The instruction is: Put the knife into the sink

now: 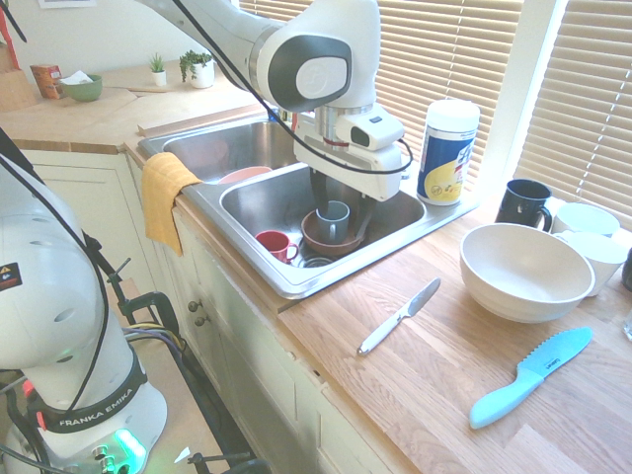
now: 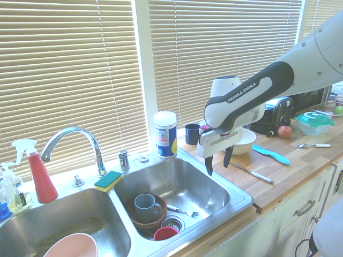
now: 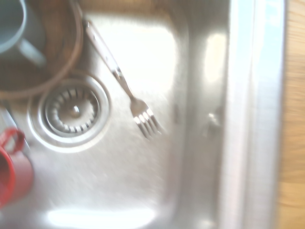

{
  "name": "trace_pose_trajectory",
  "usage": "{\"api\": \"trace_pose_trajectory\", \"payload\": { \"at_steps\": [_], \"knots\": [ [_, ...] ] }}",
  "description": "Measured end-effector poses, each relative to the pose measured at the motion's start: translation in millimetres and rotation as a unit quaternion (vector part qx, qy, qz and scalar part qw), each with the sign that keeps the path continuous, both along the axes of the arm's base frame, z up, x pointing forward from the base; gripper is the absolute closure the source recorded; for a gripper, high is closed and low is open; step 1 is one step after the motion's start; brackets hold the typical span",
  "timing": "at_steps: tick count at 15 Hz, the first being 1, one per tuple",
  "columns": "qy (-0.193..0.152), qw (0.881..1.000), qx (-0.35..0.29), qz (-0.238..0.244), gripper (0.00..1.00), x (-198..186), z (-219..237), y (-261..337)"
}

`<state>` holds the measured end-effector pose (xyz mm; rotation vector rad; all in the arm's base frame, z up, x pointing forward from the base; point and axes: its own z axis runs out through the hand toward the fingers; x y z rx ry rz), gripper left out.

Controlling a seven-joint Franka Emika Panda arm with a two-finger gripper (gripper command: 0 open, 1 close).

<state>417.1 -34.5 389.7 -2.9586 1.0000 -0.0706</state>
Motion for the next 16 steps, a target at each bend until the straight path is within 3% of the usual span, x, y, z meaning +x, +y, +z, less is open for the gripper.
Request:
{"api": "trace_pose_trajectory", "payload": {
  "at_steps": [2,8,16],
  "knots": [
    [0.01,1.0,0.0,0.024,0.0,-7,-5,-25],
    [0.028,1.0,-0.009,-0.004,0.0,-33,-28,-82],
    [0.015,0.999,-0.034,-0.032,0.0,-47,-50,-131]
  ]
}}
